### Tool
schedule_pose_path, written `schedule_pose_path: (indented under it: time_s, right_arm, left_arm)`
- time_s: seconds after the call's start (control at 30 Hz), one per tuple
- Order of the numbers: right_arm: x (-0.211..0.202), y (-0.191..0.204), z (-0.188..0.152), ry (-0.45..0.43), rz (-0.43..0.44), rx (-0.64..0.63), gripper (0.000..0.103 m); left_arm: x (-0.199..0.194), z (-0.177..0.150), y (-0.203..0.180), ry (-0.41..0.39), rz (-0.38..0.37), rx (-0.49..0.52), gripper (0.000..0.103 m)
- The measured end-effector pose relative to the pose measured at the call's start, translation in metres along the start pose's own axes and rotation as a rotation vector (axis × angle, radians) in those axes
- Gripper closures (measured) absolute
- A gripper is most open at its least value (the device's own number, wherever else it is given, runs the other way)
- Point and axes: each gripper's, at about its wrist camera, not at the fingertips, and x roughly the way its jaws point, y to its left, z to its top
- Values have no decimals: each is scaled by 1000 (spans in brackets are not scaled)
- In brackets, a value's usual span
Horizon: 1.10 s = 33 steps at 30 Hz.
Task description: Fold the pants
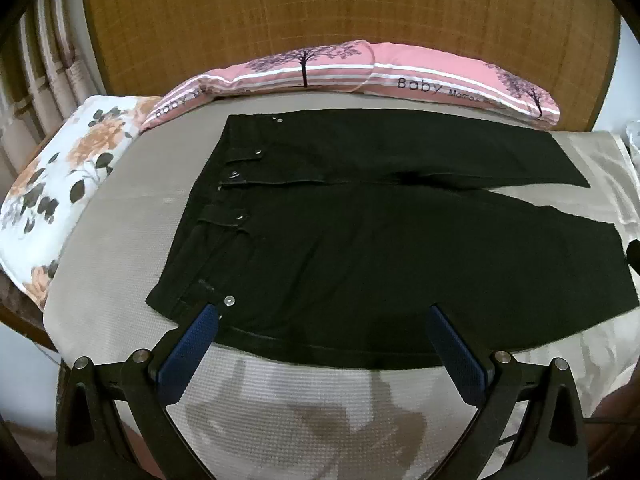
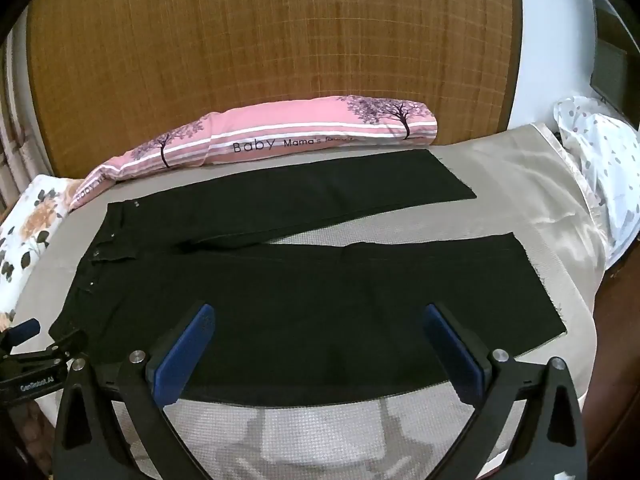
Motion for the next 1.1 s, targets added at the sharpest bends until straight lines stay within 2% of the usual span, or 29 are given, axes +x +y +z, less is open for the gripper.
schedule_pose_path:
  time_s: [0.43, 1.1]
  right_arm:
    - [1, 1, 3, 4, 10, 3, 0]
    - [-5, 2, 2, -2, 5, 10, 0]
  left_arm:
    - [1, 3, 0, 1, 24, 1, 0]
    - [-2, 0, 1, -4, 16, 4, 0]
